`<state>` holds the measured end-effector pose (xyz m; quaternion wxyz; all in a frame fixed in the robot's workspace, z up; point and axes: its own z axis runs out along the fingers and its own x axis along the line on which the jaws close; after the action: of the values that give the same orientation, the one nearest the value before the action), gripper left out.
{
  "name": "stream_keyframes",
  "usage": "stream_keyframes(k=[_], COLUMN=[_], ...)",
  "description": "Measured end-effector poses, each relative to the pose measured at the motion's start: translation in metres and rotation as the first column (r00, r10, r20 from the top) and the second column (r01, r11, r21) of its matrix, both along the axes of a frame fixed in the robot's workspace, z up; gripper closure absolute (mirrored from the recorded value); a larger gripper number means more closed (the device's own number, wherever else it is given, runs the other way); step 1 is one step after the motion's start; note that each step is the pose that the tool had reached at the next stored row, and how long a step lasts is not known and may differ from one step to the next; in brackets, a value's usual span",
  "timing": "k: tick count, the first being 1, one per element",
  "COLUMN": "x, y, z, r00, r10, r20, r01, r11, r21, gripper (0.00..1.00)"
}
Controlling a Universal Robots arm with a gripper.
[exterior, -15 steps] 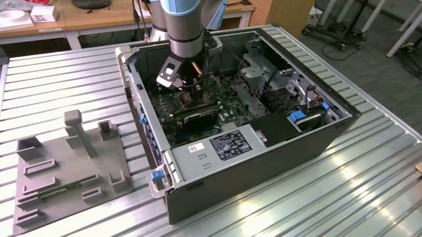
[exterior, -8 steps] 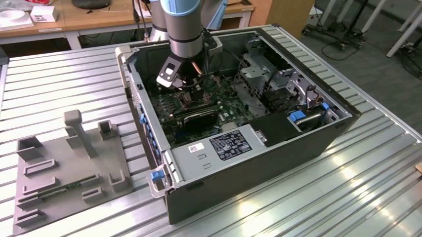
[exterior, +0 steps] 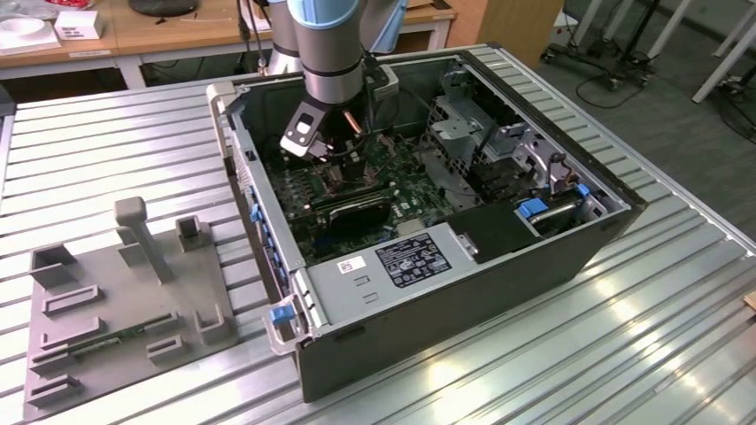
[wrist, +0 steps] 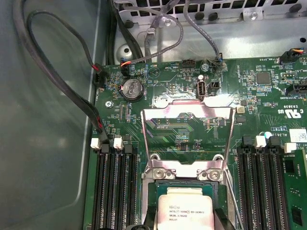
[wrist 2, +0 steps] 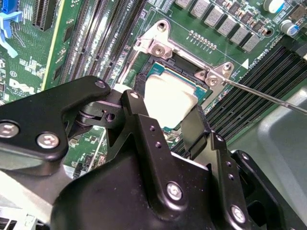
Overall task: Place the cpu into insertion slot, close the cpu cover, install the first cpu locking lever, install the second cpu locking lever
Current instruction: 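Place the cpu into insertion slot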
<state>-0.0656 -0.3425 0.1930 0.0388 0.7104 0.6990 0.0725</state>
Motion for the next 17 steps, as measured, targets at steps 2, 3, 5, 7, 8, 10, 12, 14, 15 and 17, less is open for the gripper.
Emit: stream_keyframes(k=[2, 3, 5, 7, 8, 10, 12, 14, 15, 17], x=[0.0000, 0.0000, 0.0000, 0.0001, 0.0000, 0.0000, 0.0000, 0.0000, 0.0000, 0.0000], y=[0.0000, 0.0000, 0.0000, 0.0000, -0.0001, -0.0001, -0.0001, 0.0000, 0.0000, 0.0000], z=[0.0011, 0.0017, 0.0027, 0.0027, 0.0028, 0.0028, 0.0028, 0.0028, 0.0028, 0.0027], r00=[1.0000, 1.0000, 1.0000, 1.0000, 1.0000, 1.0000, 1.0000, 1.0000, 1.0000, 1.0000], r10=[0.000, 0.000, 0.000, 0.000, 0.000, 0.000, 0.000, 0.000, 0.000, 0.000], r20=[-0.0001, -0.0001, 0.0000, 0.0001, -0.0001, -0.0001, -0.0002, -0.0001, 0.0000, 0.0026], r01=[0.000, 0.000, 0.000, 0.000, 0.000, 0.000, 0.000, 0.000, 0.000, 0.000], r11=[1.0000, 1.0000, 1.0000, 1.0000, 1.0000, 1.0000, 1.0000, 1.0000, 1.0000, 1.0000], r21=[-0.0002, -0.0002, -0.0001, -0.0011, -0.0022, -0.0038, -0.0052, -0.0053, -0.0054, -0.0053], gripper=[0.46, 0.46, 0.46, 0.46, 0.46, 0.46, 0.46, 0.46, 0.46, 0.46])
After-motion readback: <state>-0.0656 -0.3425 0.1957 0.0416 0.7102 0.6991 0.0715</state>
